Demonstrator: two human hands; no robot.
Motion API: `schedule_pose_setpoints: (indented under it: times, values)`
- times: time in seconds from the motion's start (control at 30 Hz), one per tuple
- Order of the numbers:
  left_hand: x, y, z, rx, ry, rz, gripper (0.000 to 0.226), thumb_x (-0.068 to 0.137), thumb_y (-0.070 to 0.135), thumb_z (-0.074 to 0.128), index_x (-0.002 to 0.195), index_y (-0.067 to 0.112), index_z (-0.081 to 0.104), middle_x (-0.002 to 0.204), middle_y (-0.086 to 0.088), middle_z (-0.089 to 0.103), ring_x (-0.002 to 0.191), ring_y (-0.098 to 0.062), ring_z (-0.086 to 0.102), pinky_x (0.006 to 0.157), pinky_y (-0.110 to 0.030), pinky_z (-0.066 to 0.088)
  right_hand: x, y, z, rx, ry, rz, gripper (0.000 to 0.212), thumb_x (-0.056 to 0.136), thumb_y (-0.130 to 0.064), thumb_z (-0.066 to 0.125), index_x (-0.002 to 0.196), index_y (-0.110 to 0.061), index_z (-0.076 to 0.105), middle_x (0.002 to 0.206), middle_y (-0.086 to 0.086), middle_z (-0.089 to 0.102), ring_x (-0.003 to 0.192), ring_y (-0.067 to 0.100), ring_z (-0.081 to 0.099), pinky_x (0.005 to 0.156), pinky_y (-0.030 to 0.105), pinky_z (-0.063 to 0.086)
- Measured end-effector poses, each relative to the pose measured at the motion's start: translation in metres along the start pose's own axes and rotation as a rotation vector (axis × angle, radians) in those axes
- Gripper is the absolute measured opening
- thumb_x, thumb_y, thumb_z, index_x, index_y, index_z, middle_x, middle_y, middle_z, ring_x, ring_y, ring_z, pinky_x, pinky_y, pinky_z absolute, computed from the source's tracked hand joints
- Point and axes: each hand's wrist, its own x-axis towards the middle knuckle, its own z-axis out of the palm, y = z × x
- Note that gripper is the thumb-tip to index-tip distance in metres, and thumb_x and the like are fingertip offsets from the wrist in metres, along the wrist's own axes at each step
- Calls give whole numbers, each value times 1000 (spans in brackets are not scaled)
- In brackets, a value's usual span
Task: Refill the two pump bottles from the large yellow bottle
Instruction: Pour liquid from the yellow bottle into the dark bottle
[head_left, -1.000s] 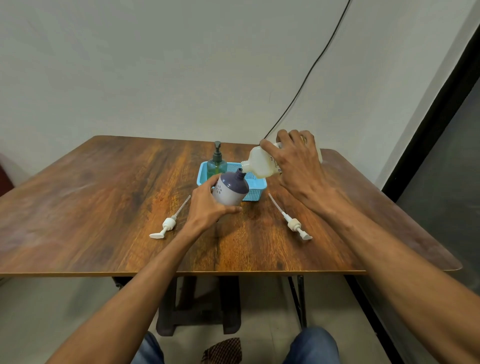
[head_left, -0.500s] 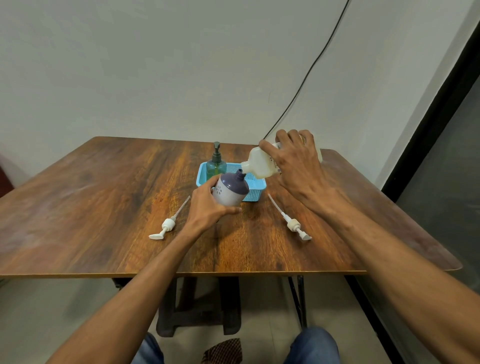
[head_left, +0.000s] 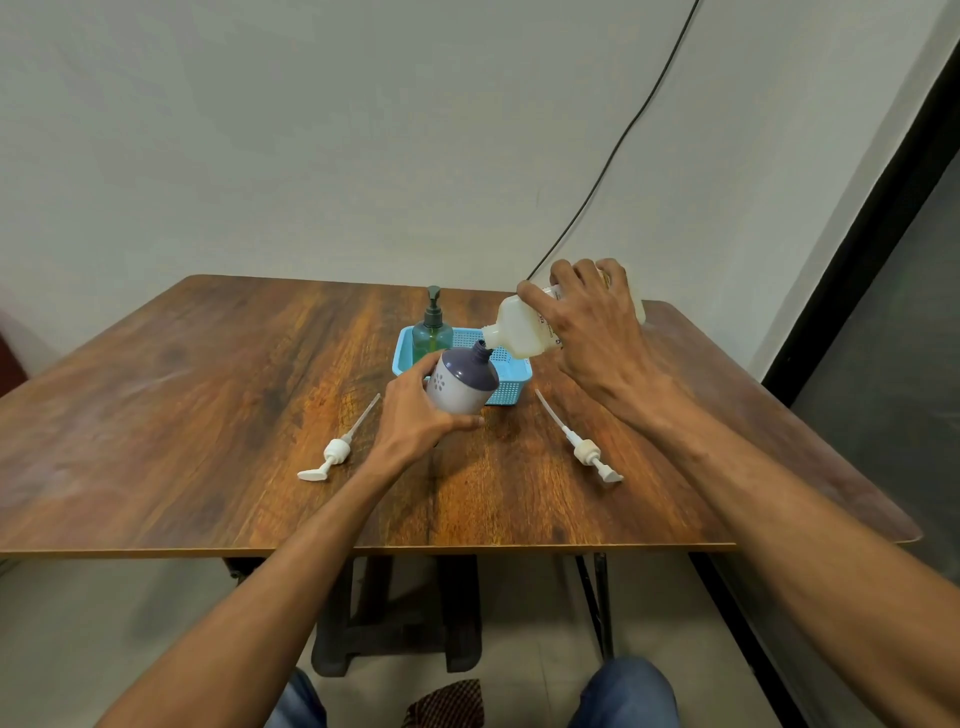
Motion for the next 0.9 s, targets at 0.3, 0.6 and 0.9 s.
schedule_pose_setpoints:
  times: [0.3, 0.6, 0.9]
  values:
    - [0, -1, 0, -10, -4, -4, 92, 57, 24, 96, 138, 13, 53, 129, -6, 63, 108, -13, 57, 88, -24, 49, 0, 1, -2, -10, 19, -18, 65, 74, -9, 74, 133, -21, 51, 120, 17, 55, 108, 36, 53, 97, 52, 36]
    - [-1, -1, 0, -22, -14, 1, 91, 57, 24, 96, 137, 13, 53, 129, -6, 63, 106, -12, 57, 86, -20, 47, 0, 0, -4, -13, 26, -22, 62, 75, -7, 72, 132, -20, 52, 120, 17, 55, 107, 37, 53, 98, 52, 37]
    - [-1, -3, 1, -12, -12, 0, 90, 55, 26, 96, 134, 16, 54, 125, -2, 64, 102, -9, 57, 76, -8, 41, 2, -2, -5, -17, 12, -26, 62, 76, -7, 72, 133, -20, 51, 122, 18, 54, 109, 37, 52, 99, 52, 35]
